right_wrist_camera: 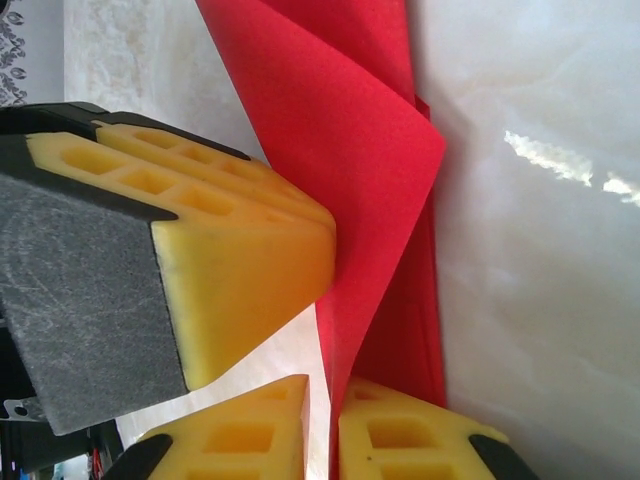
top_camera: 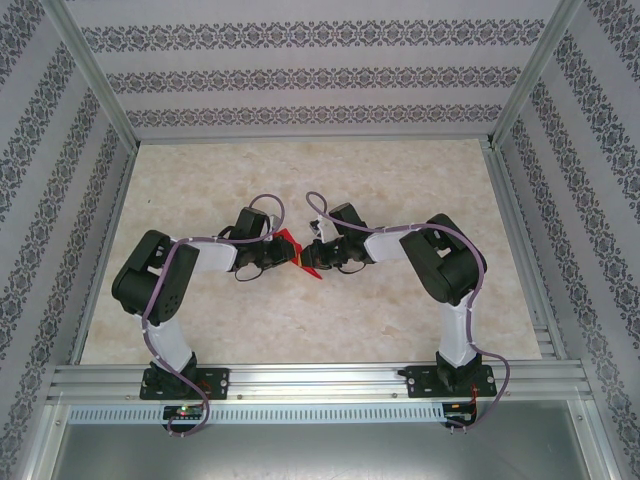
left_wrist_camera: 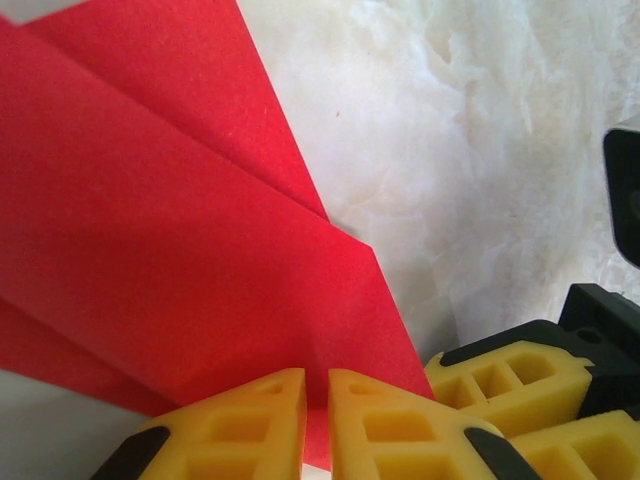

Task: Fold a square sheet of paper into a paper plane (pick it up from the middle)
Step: Fold the wing for the fifth time at the center of the table.

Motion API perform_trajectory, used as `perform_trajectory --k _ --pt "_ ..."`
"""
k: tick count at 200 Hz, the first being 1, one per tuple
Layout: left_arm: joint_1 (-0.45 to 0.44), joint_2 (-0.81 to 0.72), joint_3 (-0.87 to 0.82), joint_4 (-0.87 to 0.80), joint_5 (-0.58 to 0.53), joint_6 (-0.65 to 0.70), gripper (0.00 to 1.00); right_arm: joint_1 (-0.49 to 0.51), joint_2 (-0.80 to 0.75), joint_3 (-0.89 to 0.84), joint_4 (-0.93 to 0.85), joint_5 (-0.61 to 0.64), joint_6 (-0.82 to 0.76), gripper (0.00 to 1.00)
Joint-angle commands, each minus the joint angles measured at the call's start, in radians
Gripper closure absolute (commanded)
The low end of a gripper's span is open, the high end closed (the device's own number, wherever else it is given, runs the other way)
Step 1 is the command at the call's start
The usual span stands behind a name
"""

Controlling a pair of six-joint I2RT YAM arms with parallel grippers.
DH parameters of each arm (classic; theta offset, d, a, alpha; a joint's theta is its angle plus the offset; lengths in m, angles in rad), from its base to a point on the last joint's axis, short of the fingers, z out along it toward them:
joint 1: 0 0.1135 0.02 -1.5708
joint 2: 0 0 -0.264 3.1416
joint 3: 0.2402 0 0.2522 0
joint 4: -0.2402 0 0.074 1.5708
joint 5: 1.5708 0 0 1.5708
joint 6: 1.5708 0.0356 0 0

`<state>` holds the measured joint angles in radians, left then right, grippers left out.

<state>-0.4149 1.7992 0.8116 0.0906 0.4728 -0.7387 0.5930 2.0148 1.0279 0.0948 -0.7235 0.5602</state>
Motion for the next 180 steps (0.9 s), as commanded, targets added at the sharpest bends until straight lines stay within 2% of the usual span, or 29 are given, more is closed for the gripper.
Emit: perform_trajectory --k 1,89,120,180 --pt "-0.009 0.03 0.023 -0.063 -0.056 0.03 0.85 -0.013 -0.019 -0.007 -0.051 0.036 -0.003 0.84" --pt "-0.009 0.045 0.028 -0.079 -0.059 0.034 0.85 -0.016 -0.083 -0.103 -0.053 0.012 0.019 0.84" --pt "-0.01 0.044 0.027 -0.078 -0.054 0.033 0.85 -0.016 -0.075 -0.115 -0.052 0.015 0.018 0.91" --pt "-0.009 -0.034 0.045 -0.033 0.027 0.046 0.81 -0.015 -0.034 -0.101 -0.07 0.042 0.015 0.96"
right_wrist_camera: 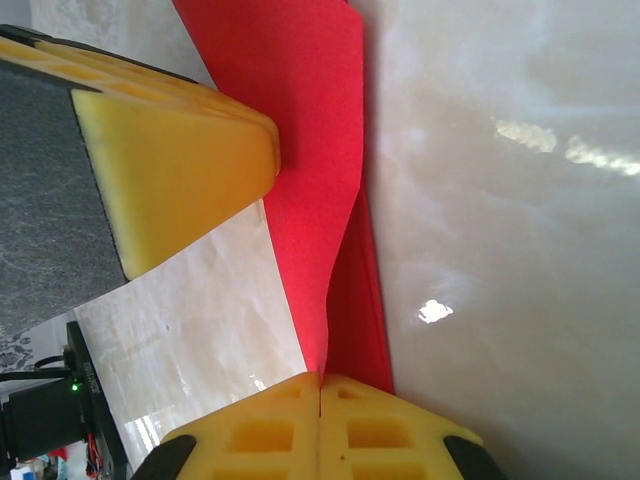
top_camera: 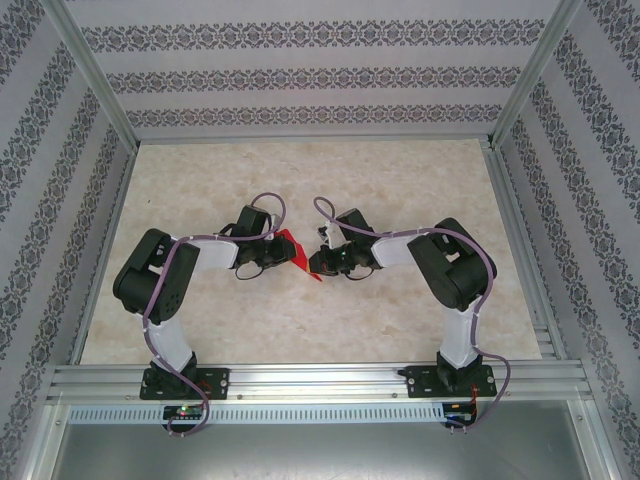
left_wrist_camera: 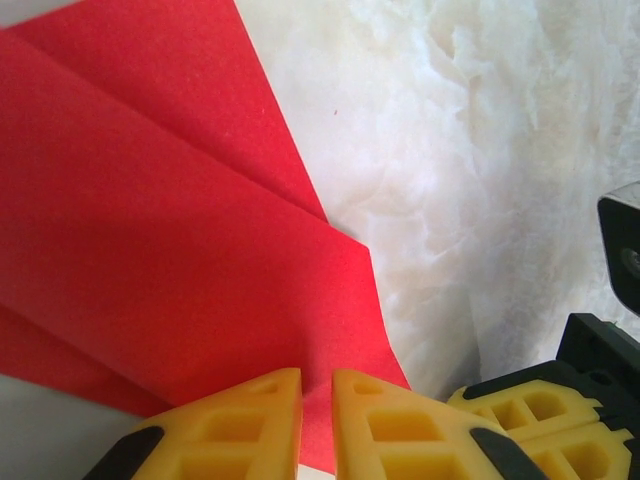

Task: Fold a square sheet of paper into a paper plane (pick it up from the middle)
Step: Fold the wing for the fifth time at the center of the table.

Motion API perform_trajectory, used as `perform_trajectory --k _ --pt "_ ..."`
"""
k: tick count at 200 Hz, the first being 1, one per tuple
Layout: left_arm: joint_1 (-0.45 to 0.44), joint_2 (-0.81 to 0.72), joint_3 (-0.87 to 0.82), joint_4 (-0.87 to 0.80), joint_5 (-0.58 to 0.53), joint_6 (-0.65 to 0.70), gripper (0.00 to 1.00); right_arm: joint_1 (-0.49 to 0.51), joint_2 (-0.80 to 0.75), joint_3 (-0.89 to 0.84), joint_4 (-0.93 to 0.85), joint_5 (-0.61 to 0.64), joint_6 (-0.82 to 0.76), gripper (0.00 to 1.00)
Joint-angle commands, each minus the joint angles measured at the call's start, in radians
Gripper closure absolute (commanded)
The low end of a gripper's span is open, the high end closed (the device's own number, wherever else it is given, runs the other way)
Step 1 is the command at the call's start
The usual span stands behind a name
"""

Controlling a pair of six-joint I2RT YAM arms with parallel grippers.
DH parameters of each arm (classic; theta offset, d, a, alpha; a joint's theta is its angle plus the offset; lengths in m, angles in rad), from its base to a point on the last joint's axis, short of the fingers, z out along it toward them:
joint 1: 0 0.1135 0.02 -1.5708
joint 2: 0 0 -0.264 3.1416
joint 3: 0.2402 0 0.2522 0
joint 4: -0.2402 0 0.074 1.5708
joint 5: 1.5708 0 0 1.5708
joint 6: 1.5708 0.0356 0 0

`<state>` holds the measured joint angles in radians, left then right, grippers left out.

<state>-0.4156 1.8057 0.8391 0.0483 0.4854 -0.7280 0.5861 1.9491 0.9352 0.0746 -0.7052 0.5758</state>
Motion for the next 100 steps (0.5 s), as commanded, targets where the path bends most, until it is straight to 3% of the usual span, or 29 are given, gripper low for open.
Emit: perform_trajectory --k 1,43,100 --pt "-0.009 -0.043 0.017 0.01 0.016 0.035 0.81 -0.009 0.032 -0.009 -0.051 0.024 0.0 0.97" --pt "-0.017 -0.11 -0.028 0.079 0.066 0.024 0.77 -0.009 0.046 0.0 -0.047 0.012 0.025 0.98" --pt "-0.053 -0.093 -0.067 0.089 0.051 0.019 0.8 -0.014 0.068 0.016 -0.082 0.021 0.047 1.0"
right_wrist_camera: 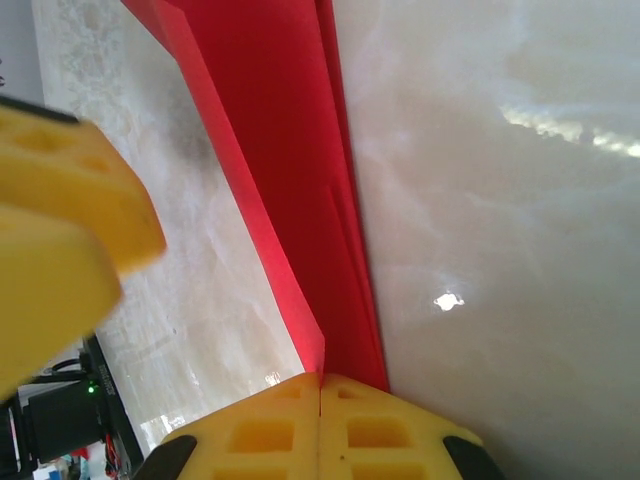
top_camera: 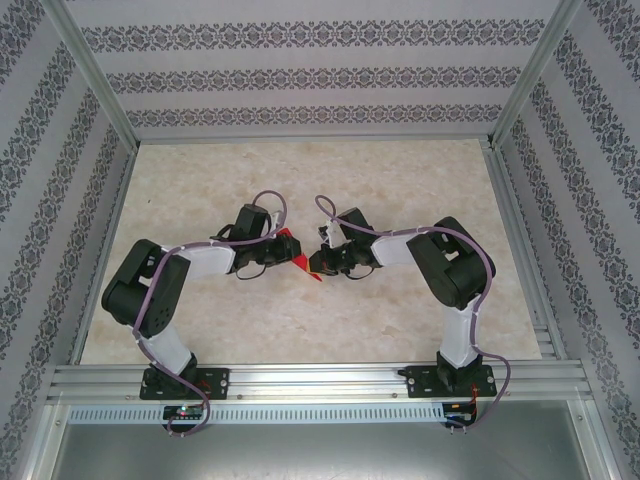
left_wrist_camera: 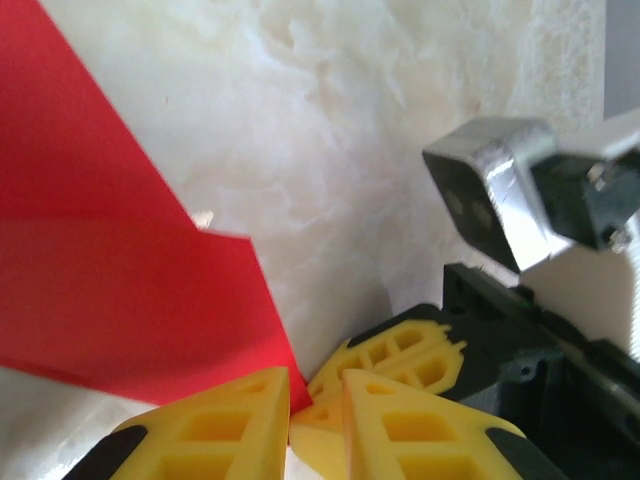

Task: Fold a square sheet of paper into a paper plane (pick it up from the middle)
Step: Fold the wing for the fifth time at the center of the table.

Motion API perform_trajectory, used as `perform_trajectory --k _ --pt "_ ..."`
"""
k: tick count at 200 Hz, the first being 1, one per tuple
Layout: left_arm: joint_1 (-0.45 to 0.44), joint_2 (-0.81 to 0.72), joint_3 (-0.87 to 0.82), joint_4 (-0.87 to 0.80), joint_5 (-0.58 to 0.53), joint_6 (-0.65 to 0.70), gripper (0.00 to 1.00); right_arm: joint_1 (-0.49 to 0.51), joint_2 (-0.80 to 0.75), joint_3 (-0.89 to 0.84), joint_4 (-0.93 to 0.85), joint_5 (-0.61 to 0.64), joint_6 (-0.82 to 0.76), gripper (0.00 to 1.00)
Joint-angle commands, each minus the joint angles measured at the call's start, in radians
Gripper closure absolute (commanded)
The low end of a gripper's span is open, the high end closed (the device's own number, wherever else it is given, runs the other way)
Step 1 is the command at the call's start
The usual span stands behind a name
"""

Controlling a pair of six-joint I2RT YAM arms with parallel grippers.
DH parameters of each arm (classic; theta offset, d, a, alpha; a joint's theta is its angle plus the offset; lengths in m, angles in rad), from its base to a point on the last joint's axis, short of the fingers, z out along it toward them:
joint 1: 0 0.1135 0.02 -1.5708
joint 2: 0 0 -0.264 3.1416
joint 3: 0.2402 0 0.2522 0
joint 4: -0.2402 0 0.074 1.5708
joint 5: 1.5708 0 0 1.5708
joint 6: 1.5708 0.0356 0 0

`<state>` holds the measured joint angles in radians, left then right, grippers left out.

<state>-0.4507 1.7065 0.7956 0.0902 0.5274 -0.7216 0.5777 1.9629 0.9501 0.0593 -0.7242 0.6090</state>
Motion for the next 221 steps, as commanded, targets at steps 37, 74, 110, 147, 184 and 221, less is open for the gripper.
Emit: perform_trajectory --k 37,74,110,147,184,221 --pt "-0.023 0.035 -0.038 0.069 0.011 0.011 0.82 -0.007 0.059 0.007 -0.088 0.048 0.018 1.0" --pt "-0.025 0.069 -0.028 0.082 0.015 0.011 0.84 -0.009 0.059 0.006 -0.093 0.05 0.019 1.0" --pt "-0.026 0.092 -0.015 0.088 0.01 0.011 0.84 -0.009 0.061 0.008 -0.099 0.049 0.011 1.0" --pt "-0.025 0.097 0.0 0.041 -0.027 0.015 0.84 -0.009 0.068 0.014 -0.12 0.053 -0.001 1.0" --pt "-0.026 0.118 0.026 -0.051 -0.083 0.013 0.86 -0.01 0.046 0.018 -0.122 0.043 -0.01 0.96" --pt "-0.025 0.138 0.057 -0.152 -0.146 -0.008 0.87 -0.011 -0.01 0.018 -0.143 0.025 -0.042 0.88"
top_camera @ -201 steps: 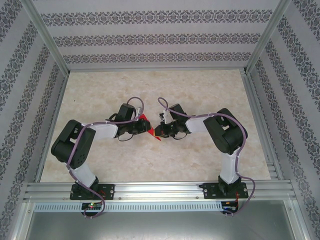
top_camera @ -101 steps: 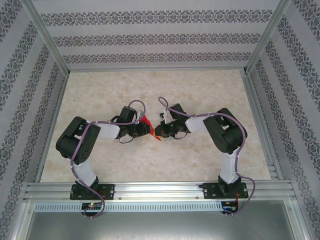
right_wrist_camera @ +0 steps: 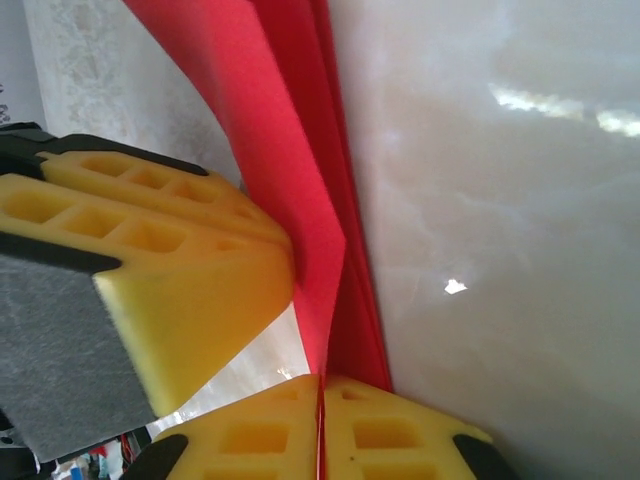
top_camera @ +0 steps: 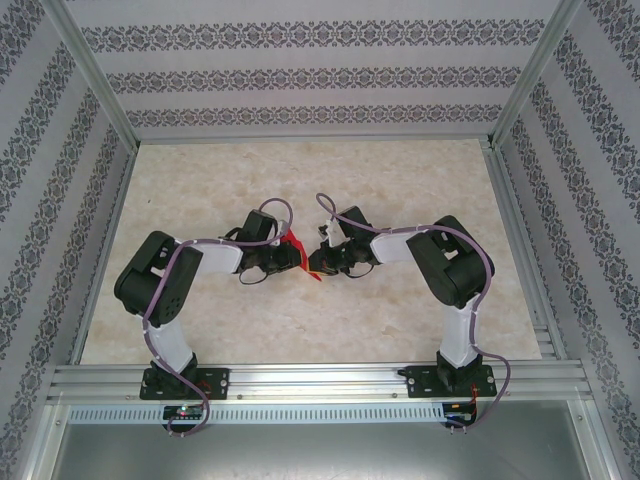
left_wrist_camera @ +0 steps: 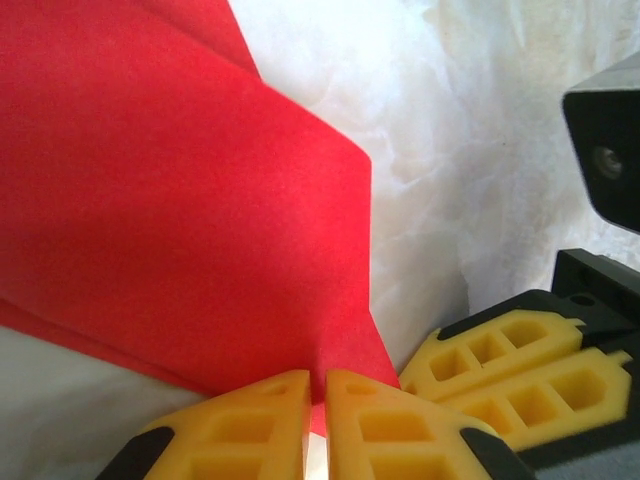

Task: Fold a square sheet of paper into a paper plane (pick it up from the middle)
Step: Fold the wing for the fifth time at the center of the table.

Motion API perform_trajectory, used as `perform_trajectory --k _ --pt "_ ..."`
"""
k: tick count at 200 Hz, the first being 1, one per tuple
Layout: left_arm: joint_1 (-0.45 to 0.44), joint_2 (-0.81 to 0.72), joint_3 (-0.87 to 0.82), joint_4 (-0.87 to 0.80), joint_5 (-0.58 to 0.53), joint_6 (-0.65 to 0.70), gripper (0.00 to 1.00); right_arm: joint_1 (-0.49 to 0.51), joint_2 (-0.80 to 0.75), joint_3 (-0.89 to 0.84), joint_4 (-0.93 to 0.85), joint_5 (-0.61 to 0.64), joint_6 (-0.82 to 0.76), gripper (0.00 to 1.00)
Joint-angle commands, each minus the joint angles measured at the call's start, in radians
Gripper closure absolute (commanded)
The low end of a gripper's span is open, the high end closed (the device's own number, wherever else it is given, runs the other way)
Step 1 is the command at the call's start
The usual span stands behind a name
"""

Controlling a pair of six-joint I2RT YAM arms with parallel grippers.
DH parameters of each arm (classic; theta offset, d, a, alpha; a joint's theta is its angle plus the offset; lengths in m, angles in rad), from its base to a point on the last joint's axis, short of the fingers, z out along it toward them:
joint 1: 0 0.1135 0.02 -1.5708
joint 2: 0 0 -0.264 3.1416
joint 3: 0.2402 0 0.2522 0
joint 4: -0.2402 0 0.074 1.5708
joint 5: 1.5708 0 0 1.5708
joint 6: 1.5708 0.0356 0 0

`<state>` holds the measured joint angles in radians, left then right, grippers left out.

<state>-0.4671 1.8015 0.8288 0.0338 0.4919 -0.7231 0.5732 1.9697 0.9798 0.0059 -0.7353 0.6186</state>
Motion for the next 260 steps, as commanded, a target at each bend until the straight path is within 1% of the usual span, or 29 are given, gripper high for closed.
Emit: perform_trajectory --k 1,47,84,102,126,147,162,177,213,236,260 --pt "-0.008 0.044 0.023 -0.097 -0.112 -0.008 0.87 -0.007 -0.018 -0.012 -0.09 0.035 -0.053 0.88" --pt "-0.008 0.06 0.041 -0.153 -0.141 -0.02 0.87 -0.01 -0.053 -0.051 -0.103 0.033 -0.073 0.87" --pt "-0.009 0.068 0.05 -0.171 -0.15 -0.023 0.87 -0.009 -0.018 -0.046 -0.132 0.062 -0.084 0.94" --pt "-0.01 0.072 0.053 -0.178 -0.154 -0.028 0.87 -0.009 -0.013 -0.036 -0.15 0.078 -0.088 0.94" --pt "-0.008 0.078 0.057 -0.189 -0.159 -0.03 0.87 -0.008 -0.084 -0.042 -0.147 0.093 -0.088 0.89" --pt "-0.009 0.084 0.069 -0.214 -0.168 -0.031 0.87 -0.004 -0.167 -0.042 -0.18 0.149 -0.104 0.84" --pt "-0.009 0.09 0.076 -0.234 -0.173 -0.035 0.87 0.009 -0.208 -0.039 -0.21 0.196 -0.13 0.83" --pt "-0.008 0.095 0.088 -0.257 -0.183 -0.035 0.87 0.03 -0.226 -0.031 -0.229 0.214 -0.149 0.83" --pt "-0.008 0.114 0.11 -0.291 -0.195 -0.034 0.87 0.101 -0.193 0.027 -0.268 0.243 -0.167 0.87" --pt "-0.009 0.121 0.113 -0.302 -0.196 -0.033 0.87 0.112 -0.15 0.059 -0.273 0.254 -0.157 0.91" --pt "-0.008 0.122 0.116 -0.305 -0.196 -0.029 0.87 0.108 -0.127 0.08 -0.266 0.253 -0.144 0.92"
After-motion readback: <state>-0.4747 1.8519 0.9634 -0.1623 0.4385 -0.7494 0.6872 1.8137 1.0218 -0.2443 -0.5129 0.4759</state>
